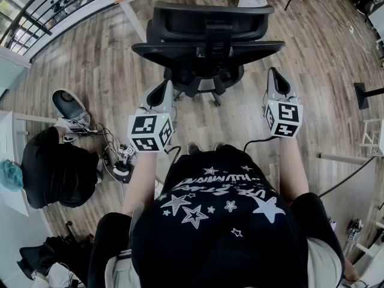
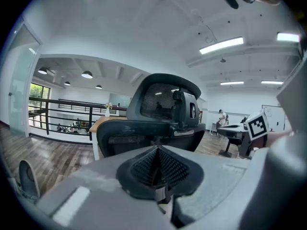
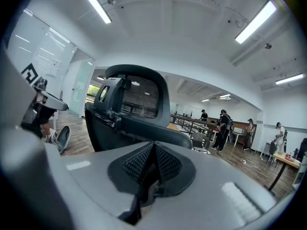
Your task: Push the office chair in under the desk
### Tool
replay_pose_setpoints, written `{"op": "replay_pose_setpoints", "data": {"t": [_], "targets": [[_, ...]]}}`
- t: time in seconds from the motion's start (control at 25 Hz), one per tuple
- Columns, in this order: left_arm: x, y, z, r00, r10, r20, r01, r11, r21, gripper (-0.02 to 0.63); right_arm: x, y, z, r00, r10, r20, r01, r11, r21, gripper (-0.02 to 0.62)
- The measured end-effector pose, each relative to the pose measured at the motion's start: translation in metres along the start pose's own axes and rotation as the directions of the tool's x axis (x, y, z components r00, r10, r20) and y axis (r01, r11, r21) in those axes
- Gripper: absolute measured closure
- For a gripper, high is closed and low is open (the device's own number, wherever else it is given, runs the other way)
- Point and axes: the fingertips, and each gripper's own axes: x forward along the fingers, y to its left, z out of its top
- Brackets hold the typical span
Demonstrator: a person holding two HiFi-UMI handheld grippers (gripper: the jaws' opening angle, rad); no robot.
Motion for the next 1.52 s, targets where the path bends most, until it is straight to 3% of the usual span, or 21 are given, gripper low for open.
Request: {"op": "replay_pose_setpoints", "data": {"t": [0.36, 0.52, 0.68, 0.84, 0.92, 1.04, 1.12, 1.16, 1.4, 1.52], "targets": [[0.003, 0.014, 0.000, 1.000, -0.012, -0.004, 0.012, 1.000, -0.001, 0.604, 0.003, 0.004, 0.001, 1.000, -0.018, -0.007, 0.018, 1.000, 0.004, 0.594], [0.004, 0.027, 0.002, 1.000, -0.015, 0.010, 0.015, 0.999, 0.037, 0.604, 0.006, 0.014, 0.007, 0.999, 0.027, 0.036, -0.029, 0.999, 0.043, 0.592], [0.010, 0.037, 0.008, 1.000, -0.011, 0.014, 0.010, 0.995, 0.095, 0.604, 0.009, 0.016, 0.007, 1.000, -0.026, 0.013, 0.028, 0.996, -0.087, 0.592], [0.018, 0.036, 0.014, 1.000, -0.012, 0.018, 0.007, 0.976, 0.219, 0.604, 0.014, 0.012, 0.012, 0.999, -0.038, -0.001, 0.037, 0.985, -0.169, 0.591], [0.023, 0.039, 0.018, 0.999, 0.012, 0.037, -0.022, 0.956, 0.294, 0.600, 0.020, 0.006, 0.016, 0.999, -0.049, 0.000, 0.048, 0.981, -0.187, 0.535], [0.032, 0.041, 0.024, 0.996, 0.039, 0.077, -0.068, 0.906, 0.418, 0.388, 0.032, -0.001, 0.021, 0.999, -0.049, 0.017, 0.052, 0.966, -0.252, 0.435], [0.036, 0.042, 0.025, 0.993, 0.071, 0.095, -0.109, 0.862, 0.495, 0.300, 0.039, -0.001, 0.025, 0.999, -0.009, 0.050, 0.025, 0.949, -0.315, 0.273], [0.039, 0.043, 0.026, 0.991, 0.089, 0.098, -0.127, 0.842, 0.525, 0.286, 0.043, -0.001, 0.026, 0.998, 0.010, 0.065, 0.013, 0.937, -0.349, 0.210], [0.058, 0.047, 0.029, 0.987, 0.145, 0.075, -0.160, 0.771, 0.616, 0.270, 0.069, -0.014, 0.013, 1.000, 0.024, 0.011, -0.015, 0.857, -0.516, 0.169], [0.065, 0.050, 0.032, 0.982, 0.171, 0.080, -0.180, 0.713, 0.678, 0.262, 0.079, -0.019, 0.004, 0.999, -0.011, -0.033, -0.011, 0.809, -0.588, 0.161]]}}
